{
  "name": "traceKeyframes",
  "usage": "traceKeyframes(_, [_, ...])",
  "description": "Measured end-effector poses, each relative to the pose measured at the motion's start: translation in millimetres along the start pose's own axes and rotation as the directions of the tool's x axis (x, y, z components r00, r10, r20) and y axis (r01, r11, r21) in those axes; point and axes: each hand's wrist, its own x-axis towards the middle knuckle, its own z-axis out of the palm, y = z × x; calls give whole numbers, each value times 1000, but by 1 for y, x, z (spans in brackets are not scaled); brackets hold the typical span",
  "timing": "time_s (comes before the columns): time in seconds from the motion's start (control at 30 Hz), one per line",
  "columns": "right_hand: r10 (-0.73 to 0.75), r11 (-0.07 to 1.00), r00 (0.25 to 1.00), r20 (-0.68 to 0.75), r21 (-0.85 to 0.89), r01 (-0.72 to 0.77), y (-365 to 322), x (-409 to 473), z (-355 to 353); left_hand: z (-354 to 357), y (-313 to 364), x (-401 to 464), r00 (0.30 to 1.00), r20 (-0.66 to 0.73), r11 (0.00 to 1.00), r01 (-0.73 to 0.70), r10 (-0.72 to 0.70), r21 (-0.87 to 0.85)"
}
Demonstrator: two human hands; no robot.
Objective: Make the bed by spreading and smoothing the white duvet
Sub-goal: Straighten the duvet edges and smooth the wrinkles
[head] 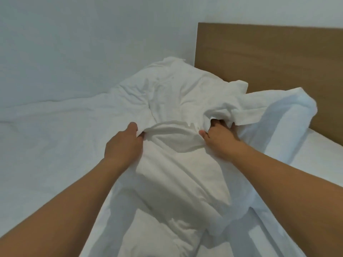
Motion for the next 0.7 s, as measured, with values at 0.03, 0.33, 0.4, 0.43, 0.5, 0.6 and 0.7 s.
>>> traceKeyframes(0.03, [-22, 997, 999, 30, -76, 25, -8, 8, 5, 8, -9, -1, 999, 39, 998, -16, 14, 53])
traceKeyframes(0.33, [-162, 973, 956, -244, -202, 113, -79, 145, -59, -17, -67, 121, 975, 57, 975, 217, -215, -37])
traceKeyframes(0.4, [-242, 962, 927, -286, -193, 192, -105, 198, -102, -57, -79, 183, 969, -7, 969, 245, -246, -13])
traceKeyframes(0.43, [-266, 957, 919, -290, -190, 217, -119, 227, -124, -77, -85, 220, 967, -45, 968, 250, -250, 11])
traceKeyframes(0.5, [-305, 949, 908, -287, -174, 264, -148, 291, -164, -113, -97, 294, 961, -133, 965, 253, -243, 67])
traceKeyframes(0.6, [-366, 931, 892, -265, -110, 349, -186, 384, -197, -143, -118, 400, 934, -289, 952, 263, -210, 158])
traceKeyframes(0.7, [-396, 914, 884, -249, -199, 354, -195, 475, -167, -110, -137, 492, 916, -341, 925, 300, -211, 235])
